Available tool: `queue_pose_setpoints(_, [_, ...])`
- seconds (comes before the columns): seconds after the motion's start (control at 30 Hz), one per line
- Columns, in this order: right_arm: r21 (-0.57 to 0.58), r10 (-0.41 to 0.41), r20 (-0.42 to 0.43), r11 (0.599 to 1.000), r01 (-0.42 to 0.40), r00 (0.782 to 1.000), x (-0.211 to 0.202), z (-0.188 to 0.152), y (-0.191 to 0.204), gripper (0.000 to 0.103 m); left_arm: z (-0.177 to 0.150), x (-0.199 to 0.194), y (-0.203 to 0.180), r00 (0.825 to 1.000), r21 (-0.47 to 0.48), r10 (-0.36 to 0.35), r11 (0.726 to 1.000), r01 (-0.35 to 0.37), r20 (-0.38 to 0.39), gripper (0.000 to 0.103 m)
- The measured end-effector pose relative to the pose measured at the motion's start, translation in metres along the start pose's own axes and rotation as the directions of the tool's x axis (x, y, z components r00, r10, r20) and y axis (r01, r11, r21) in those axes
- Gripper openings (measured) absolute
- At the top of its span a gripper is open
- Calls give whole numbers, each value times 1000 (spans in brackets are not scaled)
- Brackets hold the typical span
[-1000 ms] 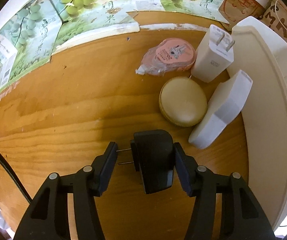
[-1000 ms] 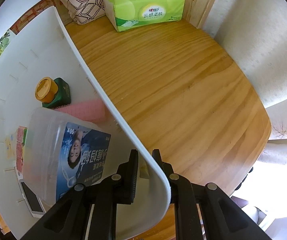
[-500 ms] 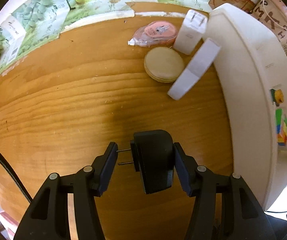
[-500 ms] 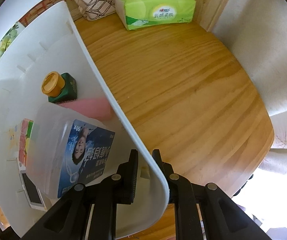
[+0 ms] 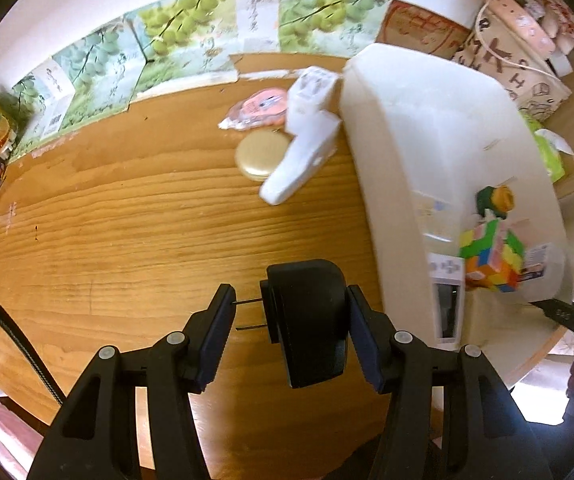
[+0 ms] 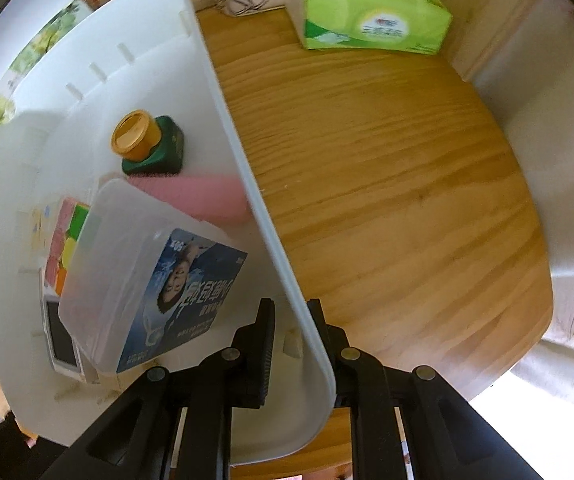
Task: Organize rigid objects
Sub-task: 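Carry the black charger into the tray and release it with the left tool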
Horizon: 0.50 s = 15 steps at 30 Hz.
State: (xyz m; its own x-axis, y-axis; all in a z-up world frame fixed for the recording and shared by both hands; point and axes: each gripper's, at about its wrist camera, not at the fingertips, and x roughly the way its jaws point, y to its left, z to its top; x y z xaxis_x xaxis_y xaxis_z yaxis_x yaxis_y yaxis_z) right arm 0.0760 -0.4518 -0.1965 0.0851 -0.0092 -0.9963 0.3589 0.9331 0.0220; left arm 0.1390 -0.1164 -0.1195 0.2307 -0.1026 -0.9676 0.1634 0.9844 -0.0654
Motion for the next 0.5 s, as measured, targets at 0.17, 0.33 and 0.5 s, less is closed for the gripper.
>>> queue_pose_setpoints(0.17, [-72, 11, -16, 997, -12, 1000, 2, 4, 3, 16, 0, -10, -23, 999, 5, -9, 1000, 9, 30, 59])
queue_pose_setpoints(0.33, [-148, 19, -34, 989, -24, 999, 5, 11, 13, 16, -2, -14, -50, 998, 18, -27, 1000, 26, 50, 59])
queue_pose_setpoints(0.5, [-229, 22, -50, 973, -33, 999, 8, 15, 22, 15, -3, -16, -79, 997, 46, -42, 998, 39, 63, 59])
